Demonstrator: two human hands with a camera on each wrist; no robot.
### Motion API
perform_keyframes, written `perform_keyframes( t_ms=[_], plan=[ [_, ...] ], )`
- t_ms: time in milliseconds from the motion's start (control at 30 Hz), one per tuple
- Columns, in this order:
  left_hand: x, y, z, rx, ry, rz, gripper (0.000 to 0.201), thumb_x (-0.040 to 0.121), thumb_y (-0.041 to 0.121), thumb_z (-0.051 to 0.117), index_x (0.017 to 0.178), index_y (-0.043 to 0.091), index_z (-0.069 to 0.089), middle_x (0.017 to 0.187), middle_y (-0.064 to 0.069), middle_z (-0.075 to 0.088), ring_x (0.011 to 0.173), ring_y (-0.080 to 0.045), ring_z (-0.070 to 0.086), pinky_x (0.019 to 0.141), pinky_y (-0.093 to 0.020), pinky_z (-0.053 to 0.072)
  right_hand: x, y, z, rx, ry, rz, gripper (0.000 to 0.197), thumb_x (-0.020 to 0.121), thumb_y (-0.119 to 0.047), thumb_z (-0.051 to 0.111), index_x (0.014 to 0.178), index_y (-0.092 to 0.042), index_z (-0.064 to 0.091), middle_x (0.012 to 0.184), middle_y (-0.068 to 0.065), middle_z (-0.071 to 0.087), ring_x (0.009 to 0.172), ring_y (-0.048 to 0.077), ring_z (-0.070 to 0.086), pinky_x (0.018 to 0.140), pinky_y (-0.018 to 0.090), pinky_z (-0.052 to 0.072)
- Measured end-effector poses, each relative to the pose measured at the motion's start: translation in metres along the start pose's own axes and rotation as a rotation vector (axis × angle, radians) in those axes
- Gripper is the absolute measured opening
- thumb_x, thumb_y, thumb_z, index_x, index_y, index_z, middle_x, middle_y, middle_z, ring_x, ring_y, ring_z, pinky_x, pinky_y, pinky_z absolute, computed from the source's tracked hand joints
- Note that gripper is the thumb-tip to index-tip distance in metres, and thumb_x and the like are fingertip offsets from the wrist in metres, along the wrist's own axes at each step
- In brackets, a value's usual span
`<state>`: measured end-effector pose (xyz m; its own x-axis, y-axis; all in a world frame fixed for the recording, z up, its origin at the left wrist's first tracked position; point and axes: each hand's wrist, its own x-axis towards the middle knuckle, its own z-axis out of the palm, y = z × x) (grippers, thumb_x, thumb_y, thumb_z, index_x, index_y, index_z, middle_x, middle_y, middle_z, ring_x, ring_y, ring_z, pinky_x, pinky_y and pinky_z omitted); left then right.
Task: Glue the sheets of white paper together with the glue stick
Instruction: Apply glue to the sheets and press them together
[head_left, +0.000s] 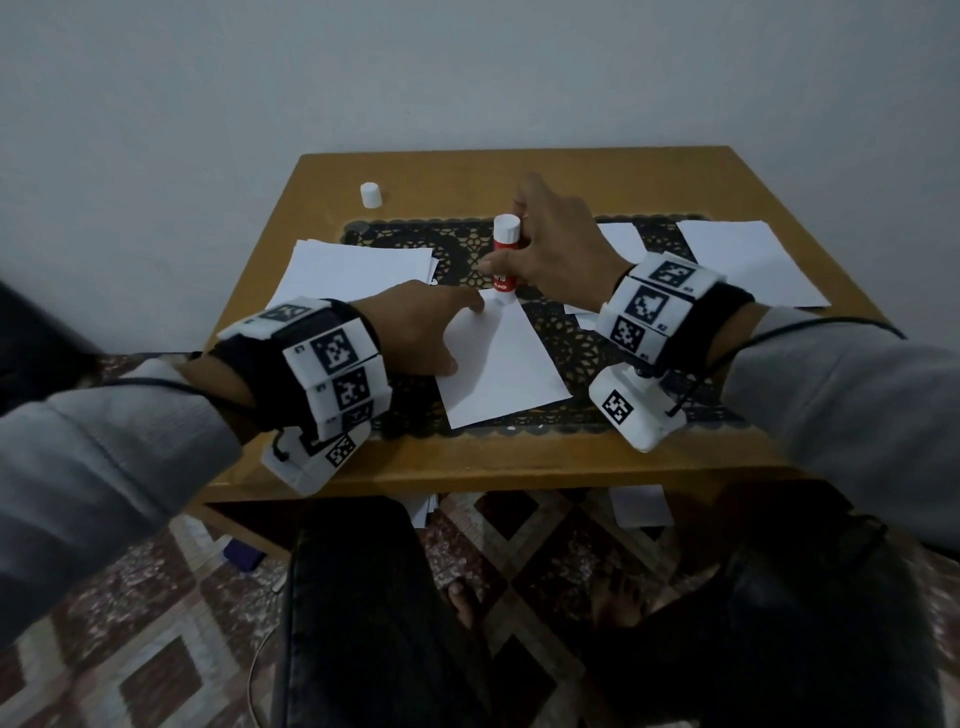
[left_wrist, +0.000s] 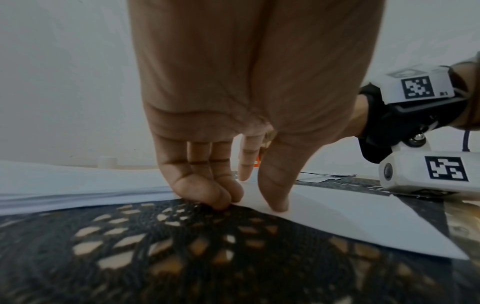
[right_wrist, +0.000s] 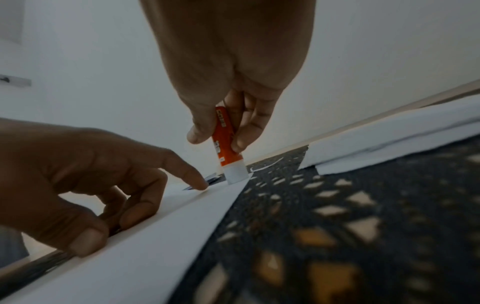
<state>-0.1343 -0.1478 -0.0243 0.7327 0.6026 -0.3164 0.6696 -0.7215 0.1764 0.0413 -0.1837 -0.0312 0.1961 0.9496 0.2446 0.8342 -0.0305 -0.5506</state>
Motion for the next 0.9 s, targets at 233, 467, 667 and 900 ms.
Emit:
perform_keyframes(
  t_ms=[233, 467, 667, 900],
  plan=[
    [0.0054, 0.0025, -0.0086, 0.08, -0.093, 0.02, 0.08, 0.087, 0.026, 0.066, 0.151, 0.028, 0.019, 0.134, -0.01, 0.052, 0.119, -0.027, 0.049, 0.093, -0.03, 0.038, 0.0016, 0.0013, 0.0011, 0.094, -0.036, 0.042, 0.045, 0.078, -0.031, 0.079, 0.09, -0.019, 0.037, 0.092, 0.007, 0.066, 0.077, 0.025, 0.065, 0.074, 0.044, 0.055],
    [0.0067, 0.0013, -0.007, 0.083, -0.097, 0.013, 0.079, 0.088, 0.026, 0.066, 0.151, 0.027, 0.019, 0.135, -0.011, 0.052, 0.118, -0.028, 0.05, 0.088, -0.028, 0.037, -0.0009, -0.003, 0.0013, 0.155, 0.007, 0.051, 0.046, 0.079, -0.026, 0.078, 0.096, -0.015, 0.036, 0.089, 0.009, 0.066, 0.075, 0.026, 0.067, 0.072, 0.05, 0.056],
    [0.0068, 0.001, -0.0071, 0.081, -0.109, 0.011, 0.079, 0.087, 0.026, 0.067, 0.151, 0.029, 0.02, 0.133, -0.012, 0.052, 0.117, -0.028, 0.051, 0.094, -0.033, 0.04, -0.0058, -0.0038, 0.0003, 0.127, -0.002, 0.05, 0.047, 0.081, -0.026, 0.076, 0.099, -0.016, 0.033, 0.093, 0.009, 0.067, 0.078, 0.027, 0.067, 0.074, 0.048, 0.057],
    [0.0059, -0.0003, -0.0055, 0.062, -0.096, 0.012, 0.079, 0.087, 0.025, 0.067, 0.151, 0.028, 0.021, 0.132, -0.012, 0.053, 0.115, -0.028, 0.051, 0.091, -0.03, 0.04, -0.0055, -0.006, 0.0019, 0.14, 0.029, 0.055, 0.043, 0.082, -0.023, 0.074, 0.098, -0.014, 0.035, 0.092, 0.01, 0.065, 0.076, 0.028, 0.067, 0.071, 0.046, 0.057]
  ],
)
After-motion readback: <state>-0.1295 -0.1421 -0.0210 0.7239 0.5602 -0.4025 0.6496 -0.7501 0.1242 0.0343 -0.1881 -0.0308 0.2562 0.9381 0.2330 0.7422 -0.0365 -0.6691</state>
